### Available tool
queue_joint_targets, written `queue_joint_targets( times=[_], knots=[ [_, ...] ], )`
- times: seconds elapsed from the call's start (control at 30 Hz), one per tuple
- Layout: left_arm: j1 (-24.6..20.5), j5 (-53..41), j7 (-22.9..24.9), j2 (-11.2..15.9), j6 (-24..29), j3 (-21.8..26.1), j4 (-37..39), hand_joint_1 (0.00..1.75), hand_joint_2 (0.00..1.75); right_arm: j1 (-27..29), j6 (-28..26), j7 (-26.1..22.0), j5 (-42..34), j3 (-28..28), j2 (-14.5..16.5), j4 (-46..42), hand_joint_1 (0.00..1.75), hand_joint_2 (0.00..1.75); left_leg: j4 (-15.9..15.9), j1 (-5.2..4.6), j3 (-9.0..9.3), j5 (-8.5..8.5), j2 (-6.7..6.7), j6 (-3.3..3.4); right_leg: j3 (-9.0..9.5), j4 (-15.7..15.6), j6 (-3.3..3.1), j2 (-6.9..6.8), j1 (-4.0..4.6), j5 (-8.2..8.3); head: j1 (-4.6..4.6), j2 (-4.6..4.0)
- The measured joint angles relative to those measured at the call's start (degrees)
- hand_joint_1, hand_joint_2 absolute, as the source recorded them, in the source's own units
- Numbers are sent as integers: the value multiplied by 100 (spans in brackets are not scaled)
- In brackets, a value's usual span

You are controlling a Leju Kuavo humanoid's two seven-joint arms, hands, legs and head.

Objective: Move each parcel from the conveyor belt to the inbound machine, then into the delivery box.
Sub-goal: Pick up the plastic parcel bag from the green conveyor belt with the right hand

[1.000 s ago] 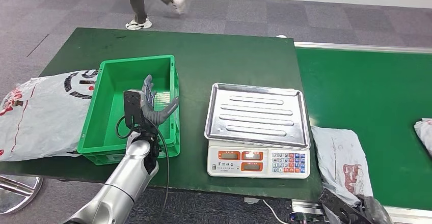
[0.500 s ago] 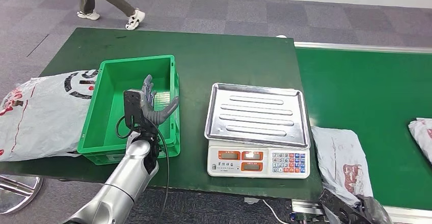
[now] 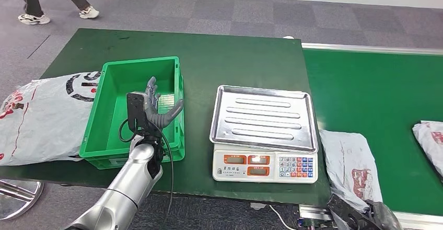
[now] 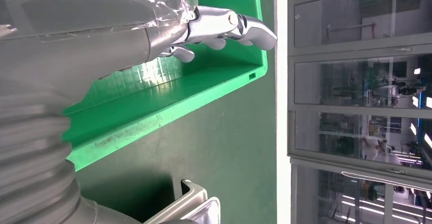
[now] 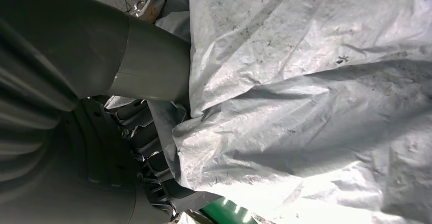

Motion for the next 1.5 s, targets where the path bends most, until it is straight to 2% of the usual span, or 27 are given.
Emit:
queue_joint_targets(
  times=[0.07,0.13,0.27,0.37,0.47,0.57,0.67,0.87,1.03,1.23,1.33,1.5],
  knots=[
    [-4,-1,1,0,-1,0,2,0,175,-51,-5,-9,-11,0,-10,-3,175,175,-1,0,-3,1,0,-1,3,1,0,0,1,2,1,0],
    [-69,-46,34,-10,-11,-1,50,0,175,-486,-161,-84,-282,56,-179,38,175,175,-4,-9,-47,9,18,-5,-12,10,-2,23,-2,25,3,0],
    [-475,-163,124,-176,-13,-14,350,0,175,-2901,-1717,108,-2202,904,-1328,851,175,175,7,-36,-96,80,159,36,-147,17,31,166,-34,125,-1,0],
    [-643,-127,123,-285,27,-33,515,0,175,-4116,-2384,383,-2982,1676,-1950,1503,175,175,9,-27,-105,116,99,43,-136,8,40,106,-28,144,2,0],
    [-724,-84,120,-295,42,-50,602,0,175,-4506,-2630,617,-3309,2267,-2331,1773,175,175,7,-23,-107,127,31,39,-119,10,37,36,-21,140,2,0],
    [-774,-79,129,-290,57,-57,666,0,175,-4668,-2690,716,-3371,2645,-2555,1915,175,175,6,-23,-109,129,8,36,-116,13,34,12,-19,137,3,0],
    [-808,-95,179,-303,62,-80,705,0,175,-4850,-2618,767,-3477,2889,-2757,2026,175,175,6,-25,-111,129,5,36,-119,13,34,11,-22,136,3,0],
    [-824,-97,253,-308,68,-157,712,0,175,-5226,-2383,701,-4113,3176,-3451,2256,175,175,6,-29,-124,127,-30,39,-119,12,47,-15,-28,127,3,0],
    [-836,-85,252,-310,68,-164,713,0,175,-5343,-2405,714,-4236,3355,-3724,2347,175,175,6,-29,-124,125,-27,42,-121,10,48,-12,-28,126,3,0],
    [-853,-69,254,-314,54,-170,714,0,175,-5578,-2407,690,-4327,3567,-3842,2547,175,175,5,-30,-125,125,-17,41,-122,12,47,-6,-28,128,3,0],
    [-883,-50,257,-352,30,-205,731,0,175,-6080,-2479,646,-4285,3869,-3748,2926,175,175,5,-30,-126,127,0,39,-126,15,43,6,-27,131,3,0],
    [-983,11,288,-472,-22,-370,778,0,175,-7158,-2561,809,-4212,4560,-3287,3578,175,175,6,-29,-124,134,12,30,-135,19,37,25,-26,139,3,0]
  ],
)
